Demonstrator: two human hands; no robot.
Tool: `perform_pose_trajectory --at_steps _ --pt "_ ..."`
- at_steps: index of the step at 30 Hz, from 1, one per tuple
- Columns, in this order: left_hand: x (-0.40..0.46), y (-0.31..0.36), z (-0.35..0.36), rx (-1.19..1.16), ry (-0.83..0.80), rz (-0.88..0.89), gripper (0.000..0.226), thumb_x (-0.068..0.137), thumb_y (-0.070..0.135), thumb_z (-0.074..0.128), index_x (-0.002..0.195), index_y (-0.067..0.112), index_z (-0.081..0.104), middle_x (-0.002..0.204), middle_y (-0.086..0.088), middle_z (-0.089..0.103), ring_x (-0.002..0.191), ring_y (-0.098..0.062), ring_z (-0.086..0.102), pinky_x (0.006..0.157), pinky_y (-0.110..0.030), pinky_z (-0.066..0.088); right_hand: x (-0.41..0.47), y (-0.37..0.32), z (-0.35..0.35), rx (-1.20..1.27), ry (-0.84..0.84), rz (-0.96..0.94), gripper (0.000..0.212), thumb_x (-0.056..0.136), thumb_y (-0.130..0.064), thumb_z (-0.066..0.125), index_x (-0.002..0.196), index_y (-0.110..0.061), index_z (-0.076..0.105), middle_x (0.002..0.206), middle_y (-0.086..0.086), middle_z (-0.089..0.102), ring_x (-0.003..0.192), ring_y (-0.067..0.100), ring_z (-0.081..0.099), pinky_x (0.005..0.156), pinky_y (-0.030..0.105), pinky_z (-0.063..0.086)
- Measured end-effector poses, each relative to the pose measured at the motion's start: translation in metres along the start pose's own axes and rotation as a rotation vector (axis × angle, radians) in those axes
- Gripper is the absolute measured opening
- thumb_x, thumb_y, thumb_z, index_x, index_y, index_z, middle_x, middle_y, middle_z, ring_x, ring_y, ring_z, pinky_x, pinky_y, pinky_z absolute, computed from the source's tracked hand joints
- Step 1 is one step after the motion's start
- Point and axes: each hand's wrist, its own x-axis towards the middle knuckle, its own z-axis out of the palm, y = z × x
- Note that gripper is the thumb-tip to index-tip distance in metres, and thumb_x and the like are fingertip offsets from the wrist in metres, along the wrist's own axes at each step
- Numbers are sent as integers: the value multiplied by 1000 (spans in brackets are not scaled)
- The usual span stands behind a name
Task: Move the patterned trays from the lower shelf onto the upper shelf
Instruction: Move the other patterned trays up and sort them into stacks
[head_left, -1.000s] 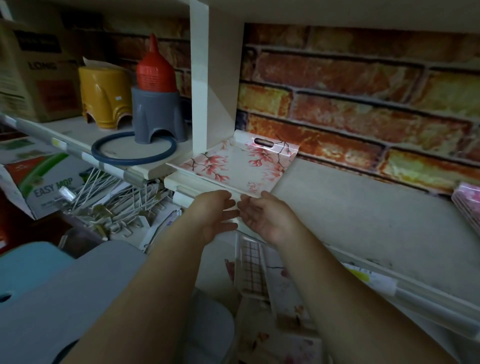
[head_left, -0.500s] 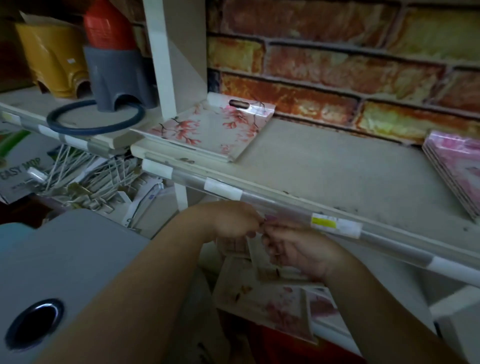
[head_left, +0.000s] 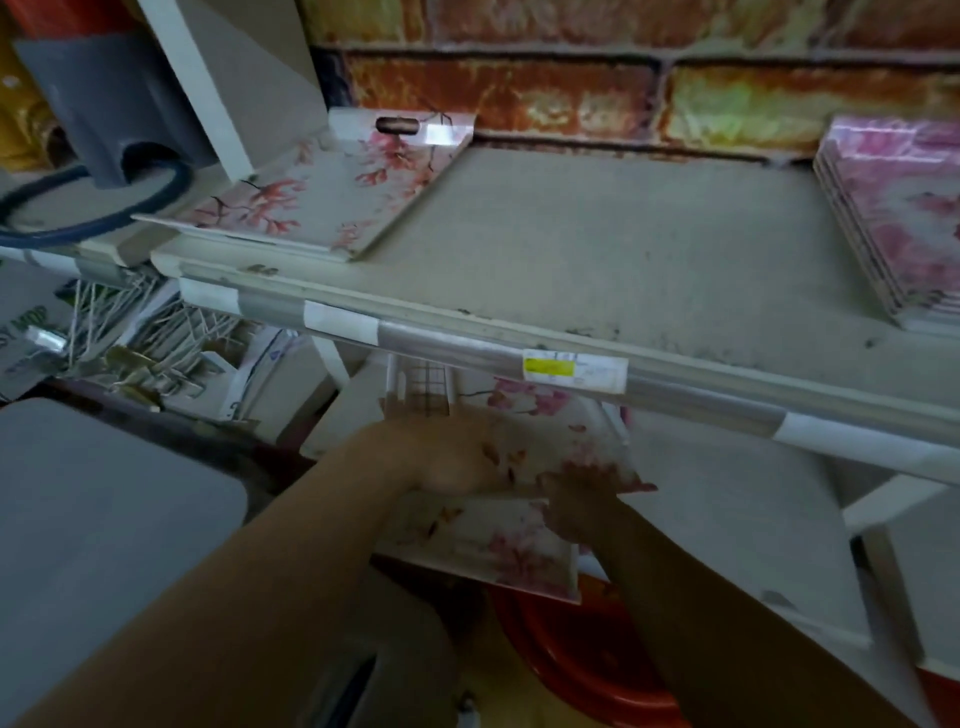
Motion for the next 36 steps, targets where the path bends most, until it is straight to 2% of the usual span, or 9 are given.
perform_pose_trajectory --at_steps 6,11,14,18,21,25,30,33,36 --pt "13 22 28 -36 -32 -152 38 99 31 39 128 14 57 132 -8 57 115 -25 55 95 -35 44 5 17 7 -86 38 6 34 97 -23 47 130 -19 54 131 7 57 122 29 52 102 42 45" --pt "12 39 50 4 188 -243 43 92 31 50 134 23 48 138 -5 52 119 -24 53 98 -39 45 -17 15 -7 -201 116 -21 30 93 -22 54 123 -20 56 121 7 62 115 29 56 97 42 46" --pt "4 54 54 47 311 -273 47 88 27 57 134 23 48 136 -5 54 119 -26 53 97 -39 46 -35 14 -21 -142 208 -115 43 94 -23 56 135 -25 49 129 9 57 121 30 48 103 39 39" --pt "-6 83 60 166 417 -289 49 84 19 60 130 29 46 136 -2 52 117 -25 54 96 -42 46 -62 9 -46 4 412 -252 39 89 -14 55 125 -28 63 121 3 67 113 26 59 98 33 43" --pt "-15 98 68 286 481 -314 52 82 13 60 130 29 46 142 1 47 120 -24 51 99 -43 41 -87 3 -56 36 455 -267 33 90 -10 51 113 -25 69 110 2 70 103 24 63 90 32 44" --pt "-33 104 73 348 536 -377 45 84 13 60 123 31 49 123 1 59 116 -23 53 101 -42 35 -117 -1 -69 36 513 -324 30 87 -12 54 105 -29 69 102 0 70 97 22 65 82 28 45" --pt "-77 118 67 483 743 -374 60 80 11 60 133 32 42 145 -1 44 136 -23 35 115 -51 17 -160 -20 -100 97 560 -364 26 89 -13 54 108 -28 64 102 3 68 98 26 64 82 35 51" --pt "-114 131 58 635 845 -354 58 78 13 56 132 29 45 135 -2 52 135 -27 36 115 -55 3 -185 -35 -115 205 521 -386 32 88 -16 57 117 -28 61 112 4 67 104 28 63 84 37 52" --pt "-157 144 59 734 910 -360 48 78 17 55 125 24 51 119 -3 59 120 -31 46 114 -59 4 -215 -50 -123 333 520 -478 34 88 -15 59 117 -31 63 115 1 69 105 25 63 80 30 48"
